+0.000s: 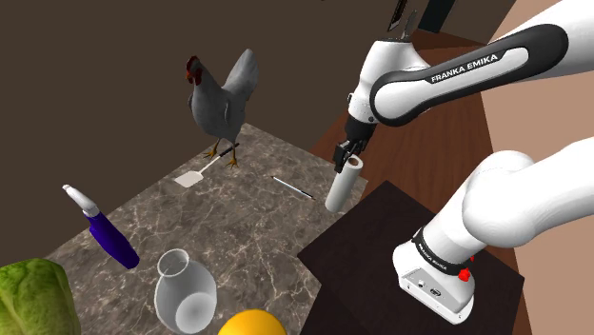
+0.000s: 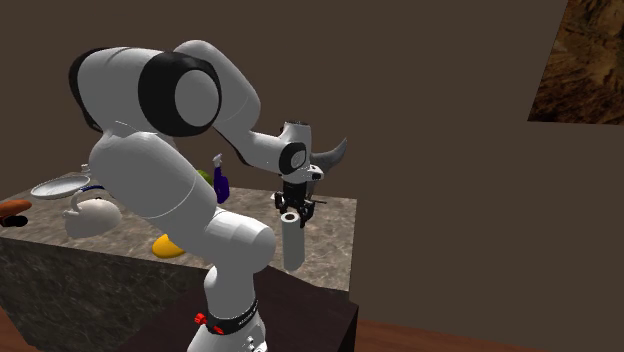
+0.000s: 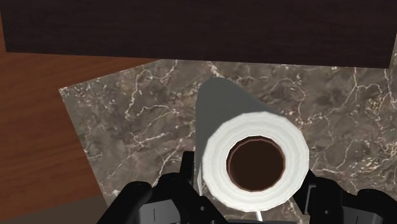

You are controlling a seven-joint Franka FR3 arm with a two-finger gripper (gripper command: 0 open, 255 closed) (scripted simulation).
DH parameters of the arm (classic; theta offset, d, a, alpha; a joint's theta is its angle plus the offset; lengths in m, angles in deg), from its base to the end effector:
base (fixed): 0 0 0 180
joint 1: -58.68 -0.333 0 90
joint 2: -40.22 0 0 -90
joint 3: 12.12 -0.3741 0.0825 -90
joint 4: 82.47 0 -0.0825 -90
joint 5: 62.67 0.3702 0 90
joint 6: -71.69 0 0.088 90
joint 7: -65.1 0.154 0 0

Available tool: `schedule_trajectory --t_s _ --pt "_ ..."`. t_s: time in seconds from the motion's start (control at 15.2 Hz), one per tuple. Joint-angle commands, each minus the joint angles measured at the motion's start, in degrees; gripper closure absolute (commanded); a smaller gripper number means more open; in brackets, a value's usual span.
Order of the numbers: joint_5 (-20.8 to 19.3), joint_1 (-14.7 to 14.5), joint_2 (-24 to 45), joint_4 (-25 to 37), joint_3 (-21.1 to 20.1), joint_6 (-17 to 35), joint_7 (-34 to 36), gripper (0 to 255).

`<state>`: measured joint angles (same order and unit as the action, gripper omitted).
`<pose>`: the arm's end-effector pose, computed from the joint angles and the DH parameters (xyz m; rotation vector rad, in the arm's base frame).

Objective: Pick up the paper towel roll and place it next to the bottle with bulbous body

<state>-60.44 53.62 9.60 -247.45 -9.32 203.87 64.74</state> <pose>0.2845 0.0151 0.3398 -3.0883 -0.0406 0.0617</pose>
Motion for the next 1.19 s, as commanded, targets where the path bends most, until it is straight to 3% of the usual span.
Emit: schedule_trajectory --t_s 0.0,0.26,1.12 --pt "0.0 0.0 0.0 0.0 0.0 0.0 0.0 255" --pt "0.0 0.0 0.0 0.0 0.0 0.0 0.0 255" --pt "-0.4 0.3 -7.4 6.0 -0.4 -13.4 0.8 255"
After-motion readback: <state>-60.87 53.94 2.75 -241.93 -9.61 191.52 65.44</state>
